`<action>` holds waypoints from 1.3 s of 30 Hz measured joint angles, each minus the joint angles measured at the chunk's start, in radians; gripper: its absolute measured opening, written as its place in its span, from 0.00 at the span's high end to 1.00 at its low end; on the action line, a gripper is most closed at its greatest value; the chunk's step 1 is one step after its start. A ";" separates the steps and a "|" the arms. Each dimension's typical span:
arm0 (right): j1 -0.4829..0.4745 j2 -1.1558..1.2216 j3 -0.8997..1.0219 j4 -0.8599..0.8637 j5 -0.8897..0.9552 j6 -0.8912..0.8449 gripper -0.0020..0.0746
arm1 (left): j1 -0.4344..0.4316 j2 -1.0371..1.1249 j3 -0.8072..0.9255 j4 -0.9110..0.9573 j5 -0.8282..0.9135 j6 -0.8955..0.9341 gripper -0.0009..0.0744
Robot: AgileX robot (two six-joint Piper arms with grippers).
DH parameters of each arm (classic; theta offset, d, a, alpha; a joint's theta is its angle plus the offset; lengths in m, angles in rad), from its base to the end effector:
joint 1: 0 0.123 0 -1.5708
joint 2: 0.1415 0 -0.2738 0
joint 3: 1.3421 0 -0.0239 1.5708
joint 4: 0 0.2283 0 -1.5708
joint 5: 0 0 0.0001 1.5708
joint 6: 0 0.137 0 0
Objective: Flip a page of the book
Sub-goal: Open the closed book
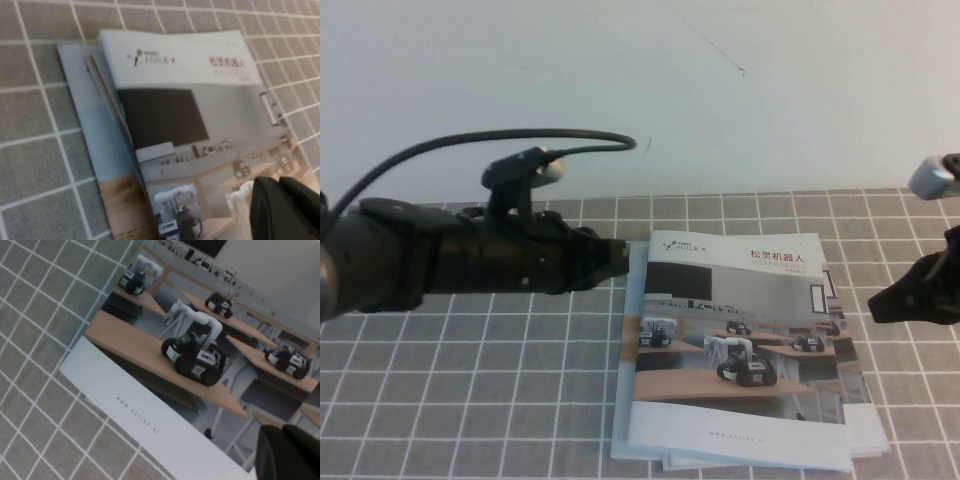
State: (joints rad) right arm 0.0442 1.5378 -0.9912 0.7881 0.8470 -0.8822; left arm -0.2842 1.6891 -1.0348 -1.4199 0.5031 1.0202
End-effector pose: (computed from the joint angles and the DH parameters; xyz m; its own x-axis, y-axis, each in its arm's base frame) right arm 0.2905 0.0857 0.2103 -0.7895 -0.2813 -0.5456 -0.5140 0.7887 0.3372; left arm 0.3384 -0.1670 0.2123 -0.7653 -0.1151 -0.6332 0.3528 0.7478 -0.5623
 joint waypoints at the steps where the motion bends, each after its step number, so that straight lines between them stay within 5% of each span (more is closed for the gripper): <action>1: 0.011 0.029 -0.014 -0.002 -0.006 0.000 0.97 | -0.015 0.017 -0.006 0.000 -0.015 -0.009 0.99; 13: 0.032 0.246 -0.046 0.127 -0.042 0.002 0.56 | -0.111 0.174 -0.021 0.070 -0.116 -0.017 0.99; 39: 0.032 0.367 -0.048 0.293 -0.191 0.071 0.54 | -0.111 0.270 -0.030 0.051 -0.138 -0.017 0.99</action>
State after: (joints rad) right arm 0.0763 1.9047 -1.0394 1.0812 0.6557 -0.8112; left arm -0.3953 1.9586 -1.0652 -1.3694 0.3650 1.0028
